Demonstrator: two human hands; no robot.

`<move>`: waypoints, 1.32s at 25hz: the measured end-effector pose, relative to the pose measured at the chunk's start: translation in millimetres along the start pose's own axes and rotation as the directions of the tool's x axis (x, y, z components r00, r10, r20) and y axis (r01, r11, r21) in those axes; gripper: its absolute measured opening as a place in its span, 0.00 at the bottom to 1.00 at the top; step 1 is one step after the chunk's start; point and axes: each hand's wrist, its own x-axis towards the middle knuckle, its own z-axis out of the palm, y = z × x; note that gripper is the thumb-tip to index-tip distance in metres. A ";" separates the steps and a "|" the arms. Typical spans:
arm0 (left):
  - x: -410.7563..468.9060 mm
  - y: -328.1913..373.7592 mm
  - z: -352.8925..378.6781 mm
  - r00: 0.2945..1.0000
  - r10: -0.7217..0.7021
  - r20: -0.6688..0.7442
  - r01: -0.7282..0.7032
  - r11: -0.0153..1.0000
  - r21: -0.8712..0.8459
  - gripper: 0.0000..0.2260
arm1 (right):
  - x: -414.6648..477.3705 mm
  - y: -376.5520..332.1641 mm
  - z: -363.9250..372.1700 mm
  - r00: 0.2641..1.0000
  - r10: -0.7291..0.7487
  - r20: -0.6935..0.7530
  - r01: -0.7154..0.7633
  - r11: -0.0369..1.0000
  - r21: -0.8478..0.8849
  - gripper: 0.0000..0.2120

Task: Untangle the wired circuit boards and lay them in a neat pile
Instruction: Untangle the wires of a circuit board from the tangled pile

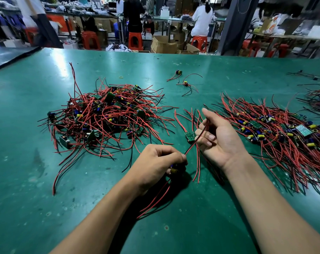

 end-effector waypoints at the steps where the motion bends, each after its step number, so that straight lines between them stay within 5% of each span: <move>1: 0.1 -0.4 -0.2 1.000 0.006 -0.003 -0.006 1.000 0.012 0.07 | -0.1 0.1 -0.1 1.000 0.002 -0.003 -0.002 1.000 0.000 0.18; 7: 2.0 -0.5 0.3 0.999 -0.004 -0.052 0.001 0.998 -0.055 0.09 | -0.6 3.4 1.0 0.993 -0.115 -0.021 0.109 0.977 -0.186 0.18; 12: 5.9 4.2 -1.0 0.985 -0.072 -0.157 0.009 0.929 -0.371 0.09 | 3.8 10.8 -2.3 0.988 -0.154 0.007 0.147 0.925 -0.350 0.18; 17: 12.9 7.8 -6.6 0.982 -0.084 -0.171 -0.034 0.808 -0.589 0.10 | 3.6 24.1 -7.3 0.961 -0.217 0.168 0.275 0.727 -0.629 0.04; 20: 11.2 10.0 -9.1 0.962 0.025 -0.273 -0.174 0.822 -0.542 0.07 | 1.0 26.7 -9.1 0.900 -0.299 0.318 0.420 0.398 -0.816 0.02; 22: 10.2 12.3 -10.1 0.935 0.079 -0.346 -0.237 0.866 -0.441 0.09 | -1.8 29.2 -7.9 0.878 -0.272 0.393 0.464 0.288 -0.838 0.03; 26: 10.9 13.9 -12.7 0.910 0.040 -0.412 -0.210 0.902 -0.377 0.12 | -11.3 41.8 1.0 0.843 -0.151 0.517 0.538 0.216 -0.814 0.10; 30: 13.2 13.5 -12.5 0.895 0.023 -0.446 -0.221 0.891 -0.397 0.13 | -13.3 50.3 7.6 0.745 -0.267 0.612 0.659 0.148 -0.738 0.07; 33: 12.7 13.8 -11.9 0.870 0.047 -0.491 -0.231 0.919 -0.321 0.18 | -14.2 51.1 8.7 0.728 -0.328 0.602 0.679 0.219 -0.701 0.05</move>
